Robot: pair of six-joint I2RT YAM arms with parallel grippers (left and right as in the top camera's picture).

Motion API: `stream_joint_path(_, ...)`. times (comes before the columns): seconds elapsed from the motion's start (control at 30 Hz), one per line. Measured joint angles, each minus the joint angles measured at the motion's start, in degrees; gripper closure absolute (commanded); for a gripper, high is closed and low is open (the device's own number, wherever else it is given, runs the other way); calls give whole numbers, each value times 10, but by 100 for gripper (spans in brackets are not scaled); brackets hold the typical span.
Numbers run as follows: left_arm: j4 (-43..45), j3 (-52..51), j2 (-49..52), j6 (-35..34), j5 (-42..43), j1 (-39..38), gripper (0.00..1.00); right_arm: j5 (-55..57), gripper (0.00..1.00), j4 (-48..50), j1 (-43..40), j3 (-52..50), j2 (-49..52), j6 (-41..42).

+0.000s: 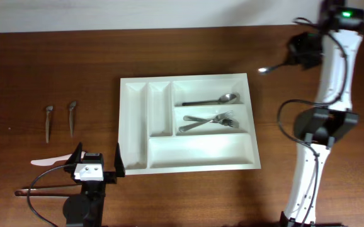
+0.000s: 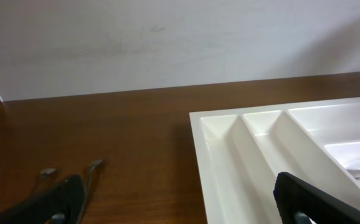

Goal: Pack container
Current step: 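Carry the spoon with the right gripper into the upper right compartment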

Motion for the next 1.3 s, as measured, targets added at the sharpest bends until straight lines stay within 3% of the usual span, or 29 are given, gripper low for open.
stream_joint_path(0.4, 0, 0, 0, 0, 0, 0, 1, -10, 96, 0, 142, 0, -1, 123)
stream_joint_path(0.9, 0, 0, 0, 0, 0, 0, 1, 37, 96, 0, 233, -5, -2, 252)
stream_joint_path(1.3, 0, 0, 0, 0, 0, 0, 1, 46, 95, 0, 250, -115, -6, 291)
